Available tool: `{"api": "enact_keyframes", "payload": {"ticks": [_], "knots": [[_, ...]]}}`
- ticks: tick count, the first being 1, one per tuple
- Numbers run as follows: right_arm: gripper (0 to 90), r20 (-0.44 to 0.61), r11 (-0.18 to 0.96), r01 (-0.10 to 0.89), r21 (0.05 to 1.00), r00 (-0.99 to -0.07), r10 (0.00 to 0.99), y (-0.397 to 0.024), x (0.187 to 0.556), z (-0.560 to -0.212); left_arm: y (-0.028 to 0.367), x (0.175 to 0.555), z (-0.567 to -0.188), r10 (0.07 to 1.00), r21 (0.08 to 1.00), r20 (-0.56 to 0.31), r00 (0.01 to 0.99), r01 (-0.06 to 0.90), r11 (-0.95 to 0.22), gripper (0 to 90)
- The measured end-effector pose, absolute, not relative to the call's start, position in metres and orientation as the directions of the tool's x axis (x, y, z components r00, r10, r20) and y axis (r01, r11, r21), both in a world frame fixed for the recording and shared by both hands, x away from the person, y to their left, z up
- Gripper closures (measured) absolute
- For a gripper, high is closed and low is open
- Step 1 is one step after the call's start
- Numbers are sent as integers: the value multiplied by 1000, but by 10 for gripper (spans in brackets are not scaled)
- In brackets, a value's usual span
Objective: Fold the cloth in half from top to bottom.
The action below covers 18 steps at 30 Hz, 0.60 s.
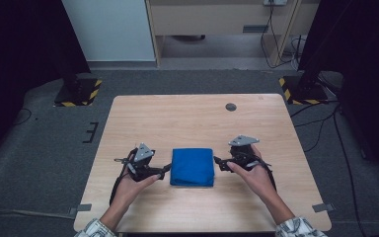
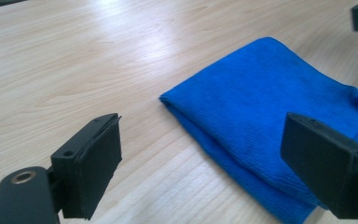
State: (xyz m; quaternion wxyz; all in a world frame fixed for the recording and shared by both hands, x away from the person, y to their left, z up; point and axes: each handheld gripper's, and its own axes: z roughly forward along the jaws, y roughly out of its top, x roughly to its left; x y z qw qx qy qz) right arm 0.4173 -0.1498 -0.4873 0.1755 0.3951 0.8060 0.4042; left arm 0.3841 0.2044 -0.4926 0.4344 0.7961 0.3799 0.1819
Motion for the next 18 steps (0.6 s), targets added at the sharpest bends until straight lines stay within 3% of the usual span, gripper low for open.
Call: {"api": "enact_keyframes", "payload": {"ticks": [18], "knots": [[119,49,244,555,795,-461,886,-228,432,-489,255,409,-499,842,815,-42,538,506,-282,115]]}}
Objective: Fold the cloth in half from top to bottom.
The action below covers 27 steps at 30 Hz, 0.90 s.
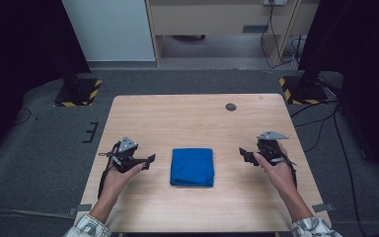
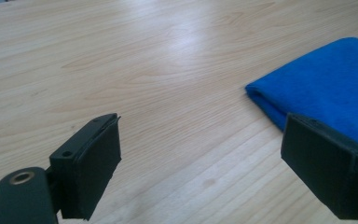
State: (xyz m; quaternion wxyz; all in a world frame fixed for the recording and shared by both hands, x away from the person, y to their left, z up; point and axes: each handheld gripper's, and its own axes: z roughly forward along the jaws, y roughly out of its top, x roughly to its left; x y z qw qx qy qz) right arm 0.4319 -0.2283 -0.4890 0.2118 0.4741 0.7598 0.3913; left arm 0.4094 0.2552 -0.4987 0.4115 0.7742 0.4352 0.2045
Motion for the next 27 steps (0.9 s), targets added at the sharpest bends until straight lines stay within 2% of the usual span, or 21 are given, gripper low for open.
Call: {"api": "enact_keyframes", "payload": {"ticks": [9,19,27], "knots": [[123,70,204,608,767,-396,915,-257,434,-504,268,415,-507,857,789,-28,514,538,-297,107],[108,120,206,666,717,-409,905,-273,436,-517,276,424,-514,860,753,-6,510,568,-332,90],[94,99,141,663,735,-310,946,-287,450,-519,279,442,-518,884,745,5,468,588,-315,88]]}}
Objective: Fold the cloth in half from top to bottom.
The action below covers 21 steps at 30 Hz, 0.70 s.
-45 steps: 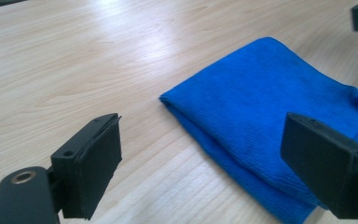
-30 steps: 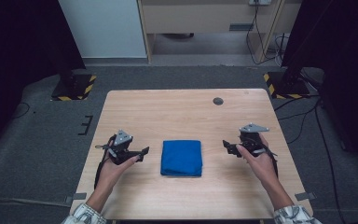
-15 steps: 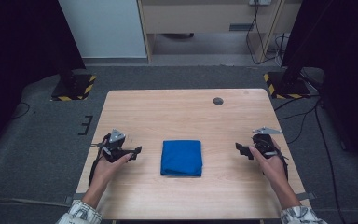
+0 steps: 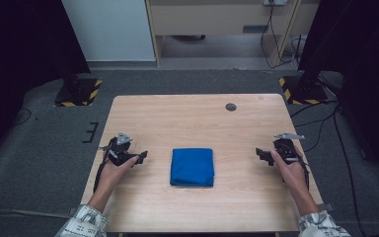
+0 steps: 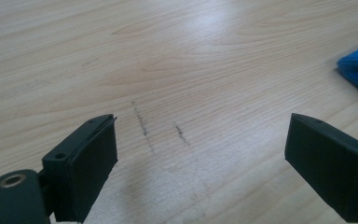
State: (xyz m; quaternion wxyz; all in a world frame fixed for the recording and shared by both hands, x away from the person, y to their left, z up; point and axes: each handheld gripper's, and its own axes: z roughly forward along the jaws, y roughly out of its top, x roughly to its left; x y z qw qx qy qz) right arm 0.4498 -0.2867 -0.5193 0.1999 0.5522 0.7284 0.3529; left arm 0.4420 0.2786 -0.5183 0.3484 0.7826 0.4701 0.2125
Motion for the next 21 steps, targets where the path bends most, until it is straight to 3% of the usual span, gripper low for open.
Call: {"api": "enact_keyframes", "payload": {"ticks": [17,21], "knots": [[92,87,116,680,724,-257,962,-280,465,-536,276,451,-537,891,706,6,453,629,-325,41],[83,33,158,667,728,-264,964,-275,466,-539,275,450,-537,894,705,6,448,632,-321,35]]}}
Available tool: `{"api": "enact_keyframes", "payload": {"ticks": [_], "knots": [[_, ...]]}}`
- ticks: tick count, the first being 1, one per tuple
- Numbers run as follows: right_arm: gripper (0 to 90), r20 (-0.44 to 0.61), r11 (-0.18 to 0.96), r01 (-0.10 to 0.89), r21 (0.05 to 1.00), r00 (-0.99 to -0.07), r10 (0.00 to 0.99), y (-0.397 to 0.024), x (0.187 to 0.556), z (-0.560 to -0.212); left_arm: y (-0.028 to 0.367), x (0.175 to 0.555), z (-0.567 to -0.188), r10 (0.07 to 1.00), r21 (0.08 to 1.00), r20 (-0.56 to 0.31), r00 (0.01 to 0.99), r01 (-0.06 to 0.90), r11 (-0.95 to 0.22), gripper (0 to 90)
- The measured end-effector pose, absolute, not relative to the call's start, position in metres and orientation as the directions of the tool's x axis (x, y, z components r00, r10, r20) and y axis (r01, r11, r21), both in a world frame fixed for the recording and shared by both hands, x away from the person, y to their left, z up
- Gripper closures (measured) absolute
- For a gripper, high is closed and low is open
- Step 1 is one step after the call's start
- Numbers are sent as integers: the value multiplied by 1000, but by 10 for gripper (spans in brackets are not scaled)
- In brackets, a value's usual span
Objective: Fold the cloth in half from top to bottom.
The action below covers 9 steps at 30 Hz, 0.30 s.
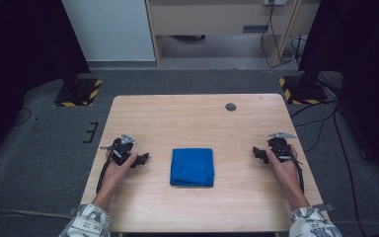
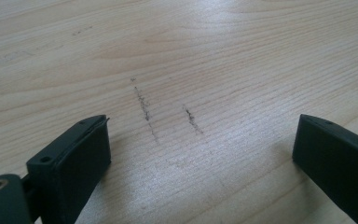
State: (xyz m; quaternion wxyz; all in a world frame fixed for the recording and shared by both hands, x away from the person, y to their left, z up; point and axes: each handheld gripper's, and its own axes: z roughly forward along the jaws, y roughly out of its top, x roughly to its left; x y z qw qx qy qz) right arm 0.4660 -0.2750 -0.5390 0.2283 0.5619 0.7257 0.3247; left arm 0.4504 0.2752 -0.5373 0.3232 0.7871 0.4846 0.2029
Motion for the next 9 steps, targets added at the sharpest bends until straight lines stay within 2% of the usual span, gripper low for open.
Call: {"api": "enact_keyframes", "payload": {"ticks": [2,9], "knots": [[70,-5,191,667,720,-270,963,-271,466,-540,274,449,-537,897,704,6,442,635,-318,31],[28,-4,170,680,713,-237,971,-269,461,-540,273,448,-537,897,704,6,442,635,-318,26]]}}
